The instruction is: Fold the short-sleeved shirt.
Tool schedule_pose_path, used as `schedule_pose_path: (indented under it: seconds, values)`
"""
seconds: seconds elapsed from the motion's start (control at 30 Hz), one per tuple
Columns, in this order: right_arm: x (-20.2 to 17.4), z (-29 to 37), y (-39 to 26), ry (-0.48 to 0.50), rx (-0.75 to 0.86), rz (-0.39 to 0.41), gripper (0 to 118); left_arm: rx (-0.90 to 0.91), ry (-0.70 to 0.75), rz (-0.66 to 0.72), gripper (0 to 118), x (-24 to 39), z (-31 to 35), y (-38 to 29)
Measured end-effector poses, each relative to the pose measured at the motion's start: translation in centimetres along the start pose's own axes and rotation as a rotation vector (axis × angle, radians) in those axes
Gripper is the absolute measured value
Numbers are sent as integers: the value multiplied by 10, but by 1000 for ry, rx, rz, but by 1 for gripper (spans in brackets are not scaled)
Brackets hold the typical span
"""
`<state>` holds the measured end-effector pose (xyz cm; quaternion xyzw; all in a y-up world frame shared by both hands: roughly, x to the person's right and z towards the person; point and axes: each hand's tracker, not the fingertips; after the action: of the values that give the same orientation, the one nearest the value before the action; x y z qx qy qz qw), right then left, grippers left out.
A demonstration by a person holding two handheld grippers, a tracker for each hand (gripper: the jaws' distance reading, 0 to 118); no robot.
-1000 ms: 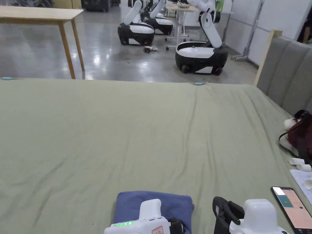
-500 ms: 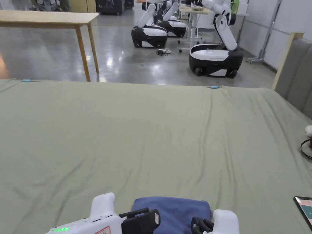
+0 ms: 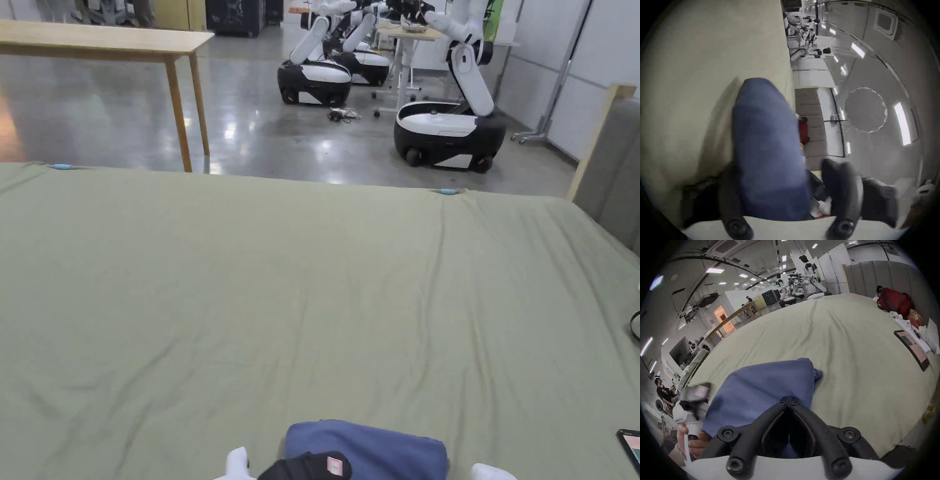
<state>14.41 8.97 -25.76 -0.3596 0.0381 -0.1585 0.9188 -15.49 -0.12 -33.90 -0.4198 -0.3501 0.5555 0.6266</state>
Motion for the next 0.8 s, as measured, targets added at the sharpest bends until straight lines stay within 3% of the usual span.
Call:
schedule_pose_path:
  seconds: [0.03,0.07,0.13,0.23,0.33,0.43,0.6,0.7,0.8]
  values:
    - [0,2,1,2,6,-1,3,2,86,-10,65,0,-5,0]
    - [0,4,2,2,14,0,3,10,152,-18,38,1,-7,-2]
    - [-1,11,4,18,37,-2,3,-5,124,-39,35,13,-3,-1]
    - [-8,25,9,38,92,9,3,4,301,-183,34,35,14,4]
    - [-22,34,17,45,112,27,3,3,340,-206,30,47,47,19]
    - [-42,40,20,57,133,56,3,29,425,-295,30,59,101,42]
    - [-79,37,20,85,131,110,3,108,494,-255,30,54,221,101]
    - [-100,32,18,107,127,132,3,163,637,-295,30,52,291,136]
    - [-121,25,16,124,121,154,3,207,641,-249,30,44,356,171]
